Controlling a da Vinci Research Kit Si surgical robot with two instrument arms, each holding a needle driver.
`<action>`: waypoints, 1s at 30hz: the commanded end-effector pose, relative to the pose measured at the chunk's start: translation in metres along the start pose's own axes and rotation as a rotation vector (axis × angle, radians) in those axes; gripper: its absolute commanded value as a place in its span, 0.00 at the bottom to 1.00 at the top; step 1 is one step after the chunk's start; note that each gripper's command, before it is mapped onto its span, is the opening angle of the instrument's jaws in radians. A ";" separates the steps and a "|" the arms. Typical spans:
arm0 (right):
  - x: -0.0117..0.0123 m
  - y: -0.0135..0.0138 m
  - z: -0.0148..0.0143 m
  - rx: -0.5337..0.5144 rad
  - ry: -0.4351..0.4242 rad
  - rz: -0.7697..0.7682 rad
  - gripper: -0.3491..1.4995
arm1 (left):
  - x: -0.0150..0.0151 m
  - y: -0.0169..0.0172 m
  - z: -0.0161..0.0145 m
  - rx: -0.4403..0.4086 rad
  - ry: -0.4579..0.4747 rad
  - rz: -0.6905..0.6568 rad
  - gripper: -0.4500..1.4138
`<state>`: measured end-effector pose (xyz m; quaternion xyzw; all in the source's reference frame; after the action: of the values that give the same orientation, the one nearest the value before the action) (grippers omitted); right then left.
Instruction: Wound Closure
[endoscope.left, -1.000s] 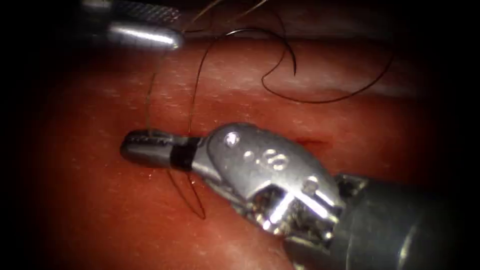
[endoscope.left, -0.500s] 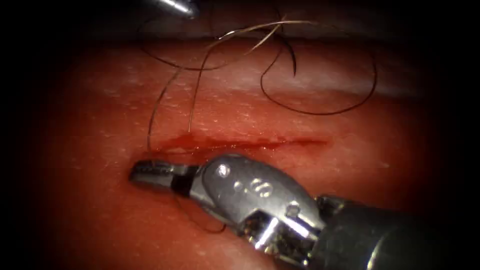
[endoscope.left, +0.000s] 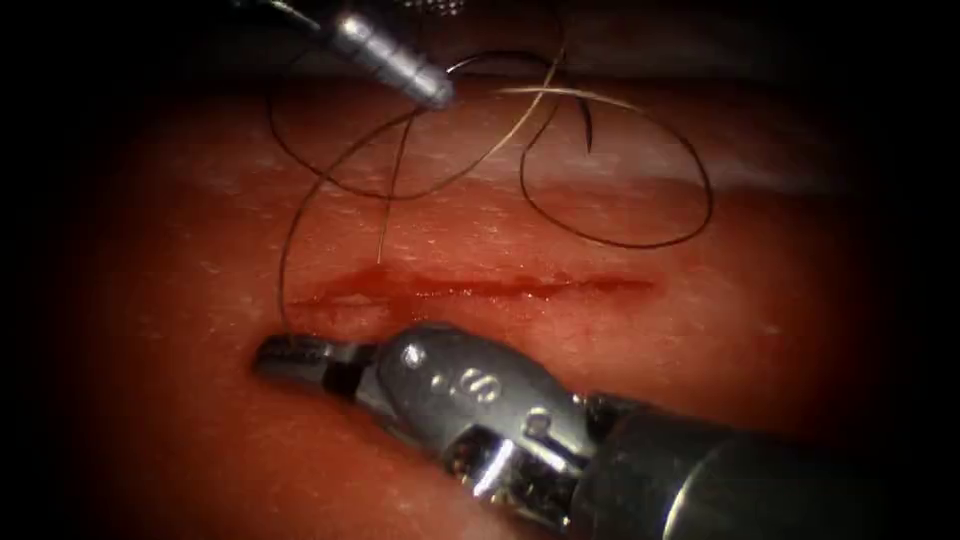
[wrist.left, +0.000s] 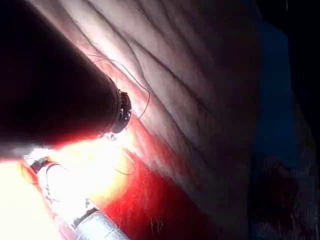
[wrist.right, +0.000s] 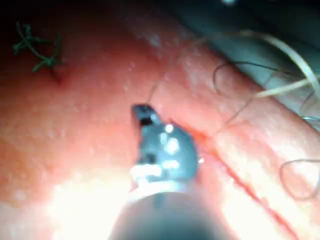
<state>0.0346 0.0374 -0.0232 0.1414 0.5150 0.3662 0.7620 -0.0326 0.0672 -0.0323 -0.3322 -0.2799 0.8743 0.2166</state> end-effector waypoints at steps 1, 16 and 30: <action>-0.0001 -0.0001 0.0009 0.002 -0.001 -0.004 0.00 | 0.0007 -0.0008 0.0007 0.015 -0.011 0.016 0.63; -0.0002 -0.0007 0.0017 0.008 -0.015 -0.022 0.00 | 0.0019 -0.0009 0.0040 0.061 -0.193 0.103 0.62; -0.0005 -0.0008 0.0023 0.009 -0.030 -0.036 0.00 | 0.0037 -0.0002 0.0036 0.054 -0.317 0.087 0.54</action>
<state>0.0361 0.0368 -0.0228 0.1406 0.5064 0.3489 0.7759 -0.0371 0.0677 -0.0321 -0.1925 -0.2741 0.9316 0.1409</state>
